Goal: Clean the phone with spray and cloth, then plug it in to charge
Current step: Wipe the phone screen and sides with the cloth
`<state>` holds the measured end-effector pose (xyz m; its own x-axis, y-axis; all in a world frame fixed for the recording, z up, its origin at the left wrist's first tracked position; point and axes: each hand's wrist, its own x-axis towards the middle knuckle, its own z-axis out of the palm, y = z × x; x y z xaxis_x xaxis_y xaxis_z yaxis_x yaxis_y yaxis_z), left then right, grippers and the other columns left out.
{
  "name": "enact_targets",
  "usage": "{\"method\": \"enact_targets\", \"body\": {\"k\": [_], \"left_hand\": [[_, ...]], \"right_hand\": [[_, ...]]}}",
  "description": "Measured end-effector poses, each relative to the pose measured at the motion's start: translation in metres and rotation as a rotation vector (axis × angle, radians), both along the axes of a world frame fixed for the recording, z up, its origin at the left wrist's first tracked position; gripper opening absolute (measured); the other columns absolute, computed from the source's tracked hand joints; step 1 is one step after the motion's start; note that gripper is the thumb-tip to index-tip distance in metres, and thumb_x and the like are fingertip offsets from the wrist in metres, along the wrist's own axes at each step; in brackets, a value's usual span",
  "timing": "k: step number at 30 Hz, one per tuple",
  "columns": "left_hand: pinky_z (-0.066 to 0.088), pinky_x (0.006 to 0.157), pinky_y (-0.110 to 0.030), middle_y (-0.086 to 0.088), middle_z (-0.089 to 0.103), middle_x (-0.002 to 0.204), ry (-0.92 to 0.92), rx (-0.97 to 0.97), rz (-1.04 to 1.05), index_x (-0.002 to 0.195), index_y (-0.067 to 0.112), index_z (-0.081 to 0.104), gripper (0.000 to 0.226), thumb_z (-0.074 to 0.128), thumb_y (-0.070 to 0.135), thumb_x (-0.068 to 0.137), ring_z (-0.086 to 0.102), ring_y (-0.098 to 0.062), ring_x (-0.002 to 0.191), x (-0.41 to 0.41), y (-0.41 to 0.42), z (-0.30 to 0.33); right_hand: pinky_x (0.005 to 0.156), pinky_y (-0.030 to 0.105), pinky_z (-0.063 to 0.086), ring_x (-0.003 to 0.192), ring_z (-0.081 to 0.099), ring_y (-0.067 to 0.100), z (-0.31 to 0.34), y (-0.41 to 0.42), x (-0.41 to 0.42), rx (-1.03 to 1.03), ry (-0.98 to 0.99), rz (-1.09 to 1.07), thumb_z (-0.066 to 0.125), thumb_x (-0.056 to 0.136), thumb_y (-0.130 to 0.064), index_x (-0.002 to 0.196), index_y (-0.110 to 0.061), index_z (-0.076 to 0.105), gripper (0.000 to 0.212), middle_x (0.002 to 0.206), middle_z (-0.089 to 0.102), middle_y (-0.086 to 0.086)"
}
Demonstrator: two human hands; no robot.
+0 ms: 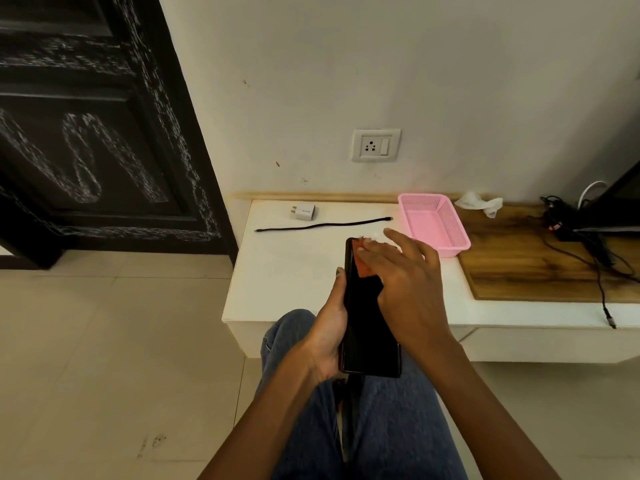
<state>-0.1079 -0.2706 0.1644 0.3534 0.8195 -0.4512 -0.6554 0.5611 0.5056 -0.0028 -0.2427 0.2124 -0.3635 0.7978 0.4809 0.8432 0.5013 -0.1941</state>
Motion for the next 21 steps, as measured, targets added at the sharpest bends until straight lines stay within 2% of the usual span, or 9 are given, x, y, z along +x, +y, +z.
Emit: {"method": "enact_targets", "body": {"k": [3,6,9,10,12,15,16,18,21], "left_hand": [[0.058,0.074,-0.028,-0.006,0.073,0.107,-0.024,-0.006,0.022,0.096,0.025,0.077,0.059,0.036,0.066,0.088,0.069,-0.018,0.099,0.003,0.002,0.0],[0.058,0.077,-0.029,-0.007,0.072,0.11,-0.032,-0.006,0.02,0.098,0.025,0.077,0.058,0.041,0.067,0.083,0.068,-0.02,0.102,0.0,0.001,-0.002],[0.058,0.077,-0.031,-0.007,0.073,0.108,-0.006,0.004,-0.005,0.099,0.026,0.076,0.062,0.038,0.072,0.081,0.07,-0.021,0.099,-0.002,-0.001,-0.004],[0.058,0.075,-0.031,-0.007,0.073,0.107,-0.004,0.002,-0.016,0.1,0.026,0.076,0.062,0.037,0.072,0.083,0.07,-0.021,0.098,-0.001,-0.002,-0.004],[0.057,0.077,-0.031,-0.007,0.073,0.109,-0.007,-0.012,-0.016,0.101,0.025,0.076,0.061,0.037,0.07,0.085,0.069,-0.02,0.101,0.002,-0.001,-0.002],[0.053,0.086,-0.03,-0.006,0.071,0.114,-0.055,-0.002,0.023,0.111,0.021,0.072,0.056,0.045,0.064,0.087,0.065,-0.019,0.109,0.001,0.002,-0.001],[0.053,0.087,-0.031,-0.006,0.07,0.116,-0.057,-0.005,0.022,0.112,0.021,0.071,0.057,0.045,0.065,0.086,0.064,-0.019,0.111,0.0,0.002,-0.001],[0.054,0.086,-0.032,-0.008,0.069,0.118,-0.034,-0.015,0.003,0.113,0.023,0.071,0.06,0.043,0.069,0.085,0.064,-0.021,0.111,-0.001,0.002,-0.003],[0.055,0.084,-0.032,-0.007,0.069,0.117,-0.012,-0.014,-0.008,0.111,0.025,0.072,0.059,0.041,0.069,0.086,0.065,-0.021,0.11,0.002,0.003,-0.001]], "right_hand": [[0.1,0.041,0.04,0.12,0.054,0.027,-0.001,-0.002,-0.01,0.006,0.007,-0.016,0.054,0.079,-0.011,0.112,-0.005,0.066,0.036,0.12,0.065,0.008],[0.1,0.031,0.036,0.114,0.057,0.027,-0.004,-0.005,-0.007,0.06,0.035,0.051,0.047,0.083,-0.012,0.111,-0.004,0.067,0.035,0.119,0.065,0.009],[0.09,0.043,0.043,0.111,0.059,0.033,0.001,0.0,0.001,0.075,0.027,0.049,0.06,0.076,-0.008,0.104,-0.008,0.07,0.03,0.111,0.069,0.008],[0.089,0.044,0.044,0.111,0.058,0.034,0.004,0.001,0.0,0.06,0.029,0.031,0.058,0.075,-0.009,0.103,-0.007,0.07,0.031,0.11,0.07,0.008],[0.091,0.044,0.044,0.114,0.057,0.032,0.006,-0.001,-0.007,0.033,0.026,0.02,0.052,0.076,-0.008,0.105,-0.006,0.069,0.034,0.111,0.069,0.008],[0.095,0.045,0.042,0.109,0.06,0.03,-0.001,-0.004,-0.006,0.015,0.053,0.112,0.068,0.062,0.011,0.106,-0.004,0.069,0.046,0.111,0.068,0.01],[0.096,0.045,0.042,0.109,0.06,0.029,-0.002,-0.005,-0.004,0.02,0.052,0.131,0.072,0.059,0.012,0.105,-0.004,0.07,0.049,0.111,0.068,0.01],[0.095,0.043,0.042,0.11,0.06,0.029,-0.001,-0.006,-0.003,0.052,0.045,0.099,0.075,0.067,0.003,0.103,-0.005,0.07,0.037,0.111,0.069,0.008],[0.095,0.039,0.043,0.115,0.057,0.028,0.0,-0.003,-0.006,0.077,0.069,0.026,0.062,0.078,-0.004,0.107,-0.005,0.068,0.03,0.116,0.067,0.008]]}}
